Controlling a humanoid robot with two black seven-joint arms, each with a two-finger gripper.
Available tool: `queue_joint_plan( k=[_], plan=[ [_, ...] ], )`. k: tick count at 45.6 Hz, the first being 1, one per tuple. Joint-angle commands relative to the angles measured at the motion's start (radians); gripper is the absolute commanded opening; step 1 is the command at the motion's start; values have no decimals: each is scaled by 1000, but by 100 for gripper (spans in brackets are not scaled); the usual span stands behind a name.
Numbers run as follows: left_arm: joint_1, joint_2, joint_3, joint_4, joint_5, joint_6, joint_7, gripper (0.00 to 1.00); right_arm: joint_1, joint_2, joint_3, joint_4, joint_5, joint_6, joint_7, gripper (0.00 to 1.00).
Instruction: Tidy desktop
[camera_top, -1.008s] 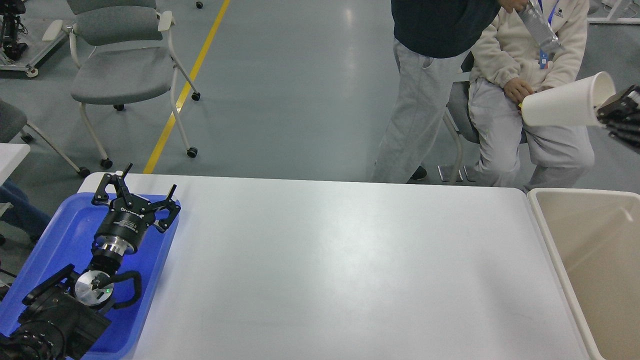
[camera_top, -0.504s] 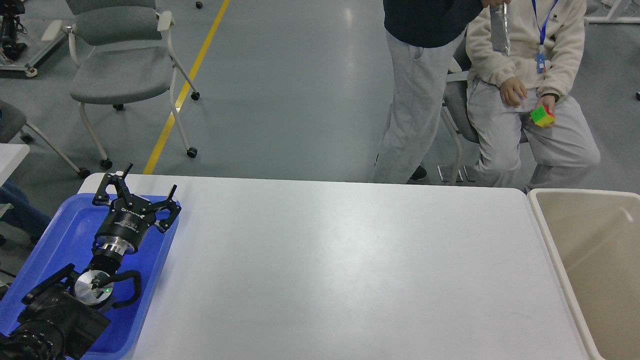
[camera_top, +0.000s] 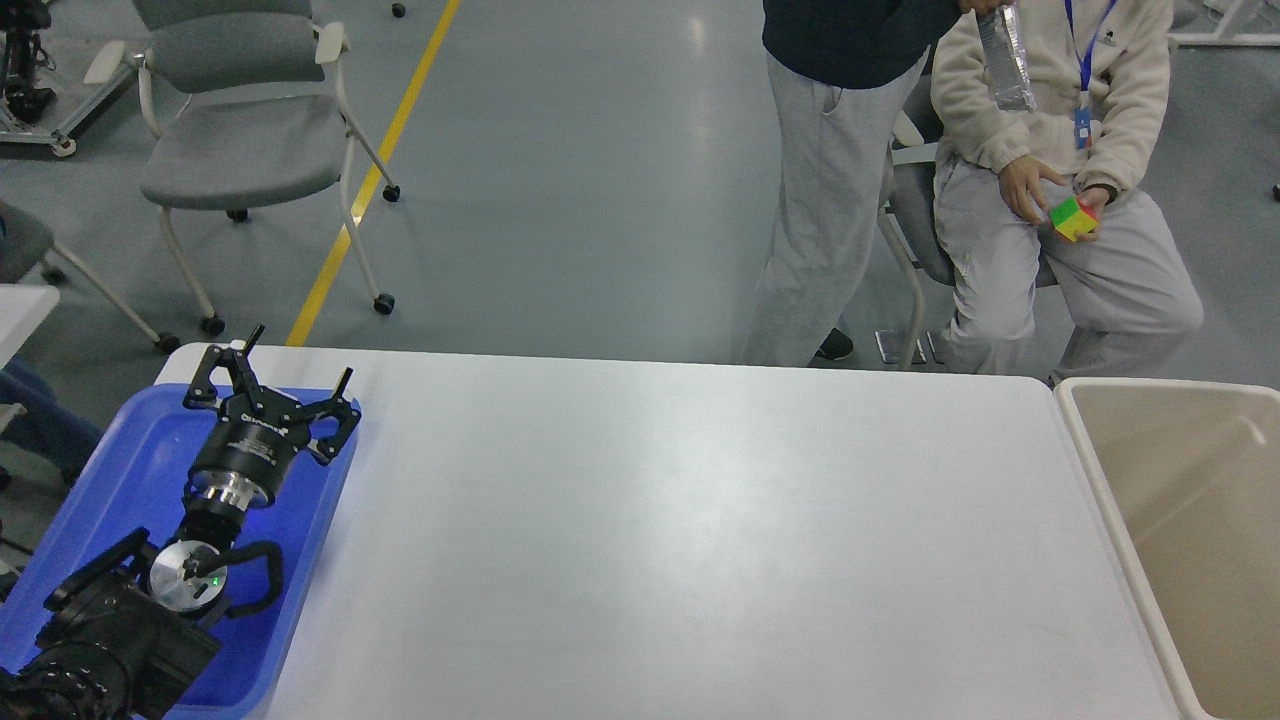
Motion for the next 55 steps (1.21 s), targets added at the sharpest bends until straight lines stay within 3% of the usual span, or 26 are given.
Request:
queue_joint_plan(
  k=[1,18,55],
  plan=[
    [0,0,0,0,-1,0,0,100,-152,141,173,-184,10,28,-15,0],
    [0,0,0,0,-1,0,0,100,-244,314,347,-500,-87,331,-29,0],
    [0,0,0,0,-2,0,0,100,-336,417,358,-542,-118,314,-31,0]
  ],
)
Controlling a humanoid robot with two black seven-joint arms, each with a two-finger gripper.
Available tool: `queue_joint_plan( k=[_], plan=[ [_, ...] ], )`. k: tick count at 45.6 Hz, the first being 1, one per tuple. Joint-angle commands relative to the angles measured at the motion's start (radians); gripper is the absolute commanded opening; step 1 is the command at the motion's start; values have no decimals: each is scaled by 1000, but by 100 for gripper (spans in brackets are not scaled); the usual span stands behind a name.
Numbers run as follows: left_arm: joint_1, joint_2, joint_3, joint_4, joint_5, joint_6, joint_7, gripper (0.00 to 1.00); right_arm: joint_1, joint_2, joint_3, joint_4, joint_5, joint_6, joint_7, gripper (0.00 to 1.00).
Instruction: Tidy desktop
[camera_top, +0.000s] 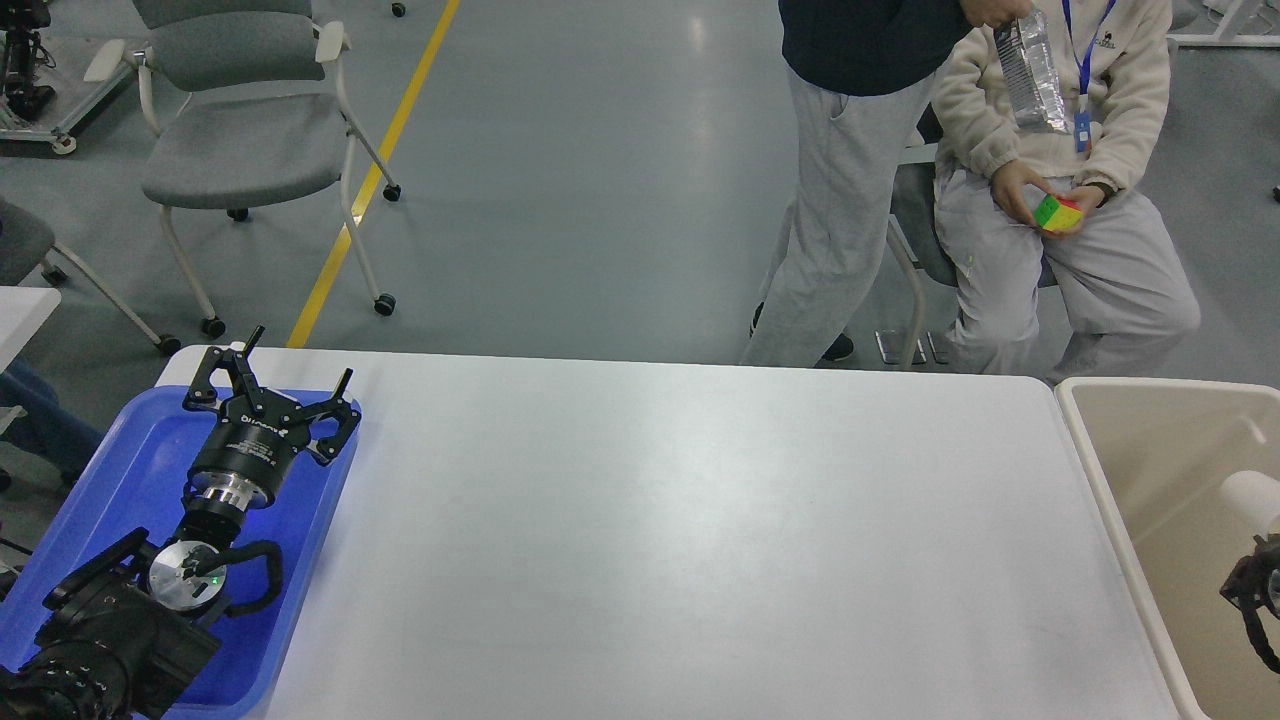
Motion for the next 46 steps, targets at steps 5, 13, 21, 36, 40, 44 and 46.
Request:
queue_joint_plan(
  k=[5,13,21,36,40,44,46],
  plan=[
    [0,0,0,0,0,0,0,100,-38,26,2,-7,-7,2,1,0],
    [0,0,0,0,0,0,0,100,-40,26,4,-7,-7,2,1,32],
    [0,0,0,0,0,0,0,100,-38,24,7,-7,-7,2,2,79],
    [0,0,0,0,0,0,0,100,-35,-2,12,17,-114,17,4,100],
    [0,1,0,0,1,0,0,100,-26,-56,45,87,-150,18,4,100],
    [0,0,0,0,1,0,0,100,-28,-157,137,261,-156,18,4,100],
    [0,1,0,0,1,0,0,100,-29,-201,183,348,-168,18,4,100]
  ],
)
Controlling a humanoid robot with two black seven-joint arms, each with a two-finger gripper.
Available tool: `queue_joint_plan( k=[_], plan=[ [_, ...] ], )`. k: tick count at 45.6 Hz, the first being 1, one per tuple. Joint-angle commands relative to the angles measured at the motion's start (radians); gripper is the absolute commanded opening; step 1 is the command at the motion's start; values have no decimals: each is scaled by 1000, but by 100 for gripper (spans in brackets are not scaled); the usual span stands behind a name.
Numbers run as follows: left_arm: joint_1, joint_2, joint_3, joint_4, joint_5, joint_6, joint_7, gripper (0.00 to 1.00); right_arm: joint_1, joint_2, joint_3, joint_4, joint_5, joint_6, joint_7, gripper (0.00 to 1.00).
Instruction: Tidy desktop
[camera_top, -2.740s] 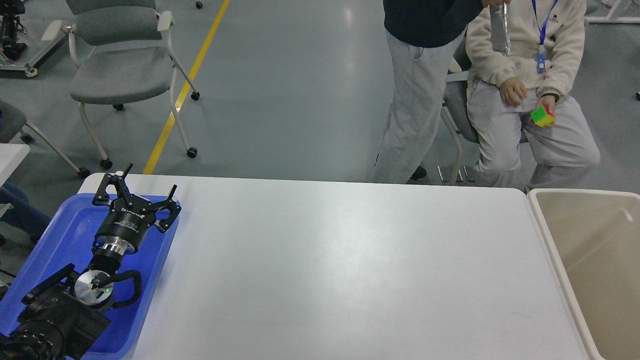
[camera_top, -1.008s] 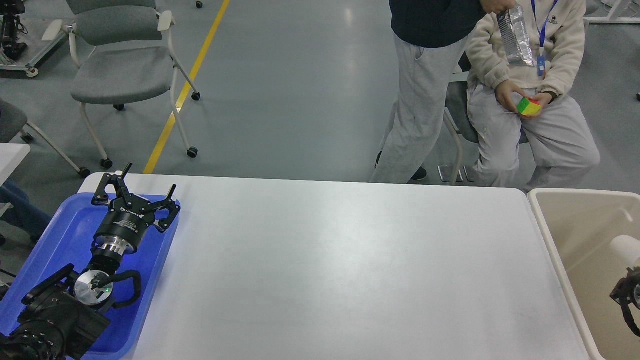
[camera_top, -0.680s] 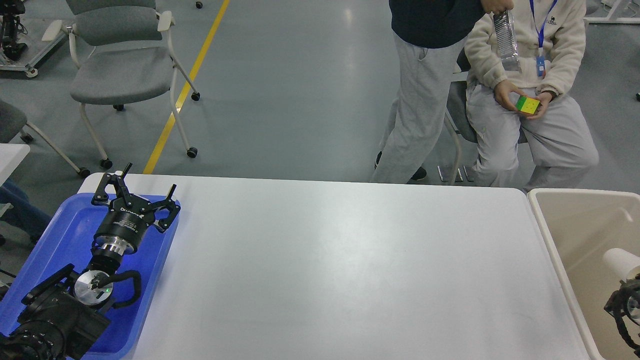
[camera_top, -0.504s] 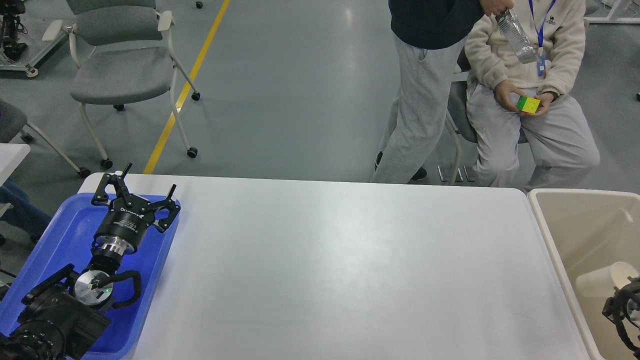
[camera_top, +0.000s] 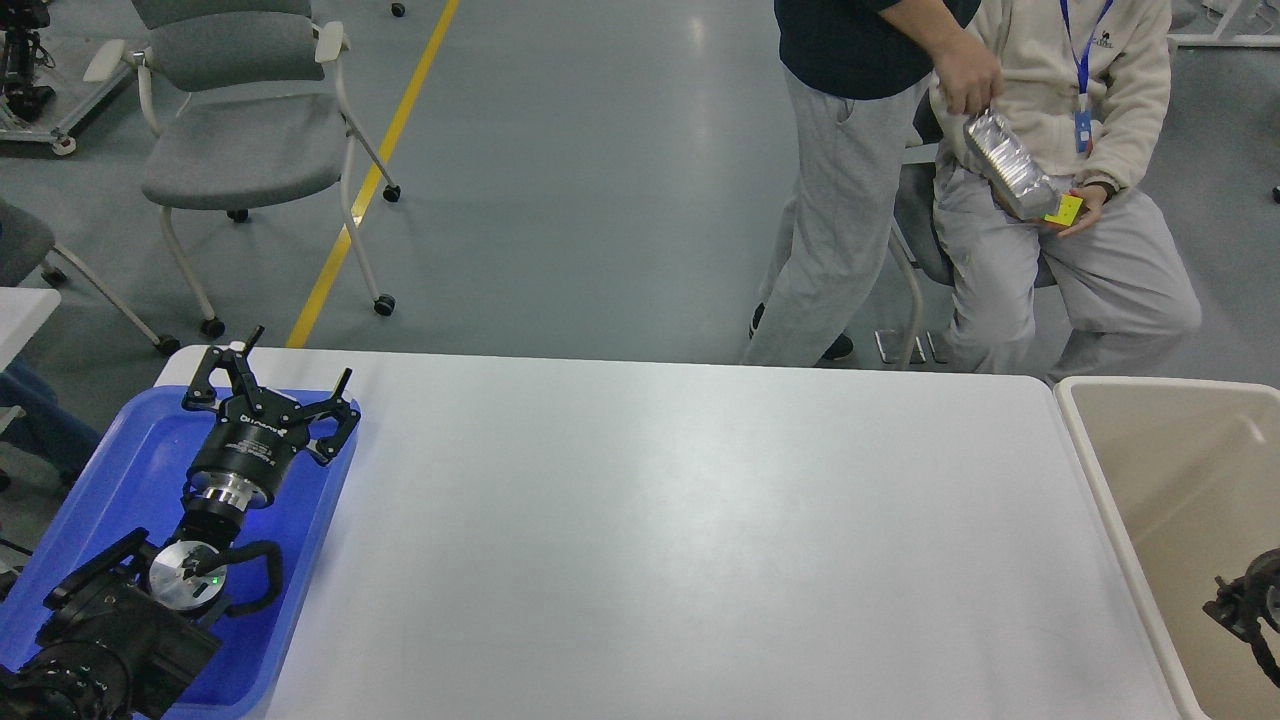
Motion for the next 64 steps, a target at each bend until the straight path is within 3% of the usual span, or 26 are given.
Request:
queue_joint_plan(
  k=[1,15,26,34,52,64],
  plan=[
    [0,1,0,0,1,0,0,100,3,-171,157,301,-75,4,0,100],
    [0,1,0,0,0,0,0,100,-2,-208,422,603,-371,10,0,100],
    [0,1,0,0,0,0,0,100,17,-199,551,725,-368,143,-2,100],
    [0,1,0,0,0,0,0,100,64,-166,582,811,-365,154,-2,100],
    [0,1,0,0,0,0,0,100,201,75,578,795,-373,143,0,100],
    [0,0,0,0,0,0,0,100,234,249,573,636,-373,156,3,100]
  ],
)
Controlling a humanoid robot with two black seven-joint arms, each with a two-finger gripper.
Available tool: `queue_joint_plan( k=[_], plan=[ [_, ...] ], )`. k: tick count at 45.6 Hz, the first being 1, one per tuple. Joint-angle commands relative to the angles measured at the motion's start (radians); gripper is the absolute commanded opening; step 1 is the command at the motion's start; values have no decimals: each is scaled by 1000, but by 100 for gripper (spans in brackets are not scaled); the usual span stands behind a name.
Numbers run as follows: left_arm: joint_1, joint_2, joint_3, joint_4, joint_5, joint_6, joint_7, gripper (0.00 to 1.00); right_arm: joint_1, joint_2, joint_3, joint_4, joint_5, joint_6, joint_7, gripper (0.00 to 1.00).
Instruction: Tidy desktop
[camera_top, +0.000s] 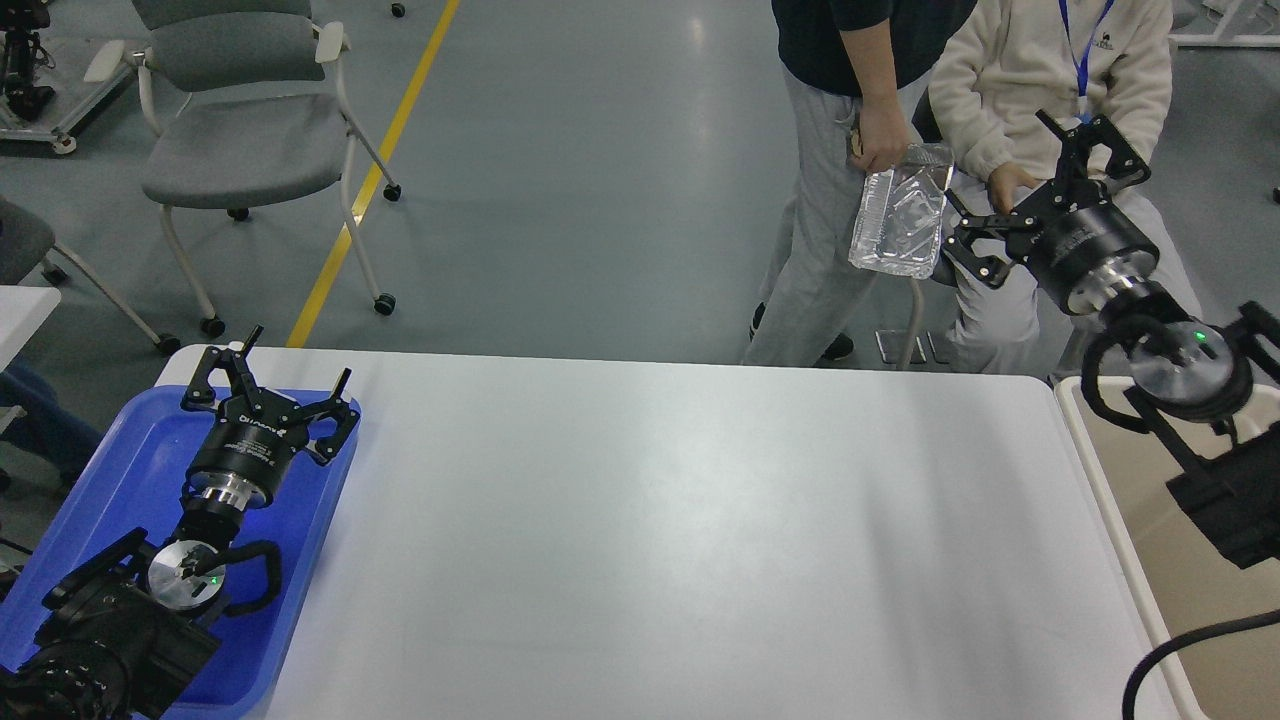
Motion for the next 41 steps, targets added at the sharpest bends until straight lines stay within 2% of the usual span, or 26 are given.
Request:
queue_joint_plan(
  k=[1,14,41],
  plan=[
    [0,-1,0,0,1,0,0,100,44,161,0,-124,-3,8,3,100],
    [0,-1,0,0,1,0,0,100,2,234,-17,-177,-3,111,8,100],
    [0,-1,0,0,1,0,0,100,-110,227,-9,-181,-4,128,11,100]
  ],
)
